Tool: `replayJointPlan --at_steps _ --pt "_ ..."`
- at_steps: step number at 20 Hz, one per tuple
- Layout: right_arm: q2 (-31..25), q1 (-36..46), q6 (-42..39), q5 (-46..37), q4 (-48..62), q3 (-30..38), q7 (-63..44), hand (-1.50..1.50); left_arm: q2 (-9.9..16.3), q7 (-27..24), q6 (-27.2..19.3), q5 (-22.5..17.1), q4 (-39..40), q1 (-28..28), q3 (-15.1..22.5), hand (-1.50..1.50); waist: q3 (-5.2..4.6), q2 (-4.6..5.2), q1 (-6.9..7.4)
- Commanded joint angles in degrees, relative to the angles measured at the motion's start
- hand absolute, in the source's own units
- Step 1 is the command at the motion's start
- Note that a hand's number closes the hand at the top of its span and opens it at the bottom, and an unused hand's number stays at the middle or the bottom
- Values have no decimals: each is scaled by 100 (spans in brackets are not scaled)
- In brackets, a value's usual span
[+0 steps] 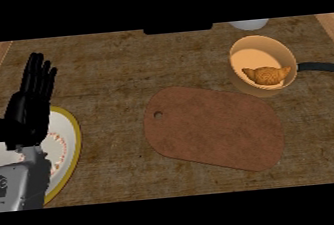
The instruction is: Pick the croissant from the cutting board and place it in the pot
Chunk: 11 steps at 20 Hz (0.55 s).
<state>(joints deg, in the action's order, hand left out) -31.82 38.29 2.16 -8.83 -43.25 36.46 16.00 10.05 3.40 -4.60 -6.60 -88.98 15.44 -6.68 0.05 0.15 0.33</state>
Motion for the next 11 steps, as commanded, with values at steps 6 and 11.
replayJointPlan --at_steps 6,11 --pt "-979 -499 -812 552 992 378 989 -150 236 12 271 -129 -212 -240 -188 0 1 0 27" --pt "-1524 -555 -1096 570 1732 451 1531 -150 -152 -573 45 79 760 277 -71 0 4 33 7"
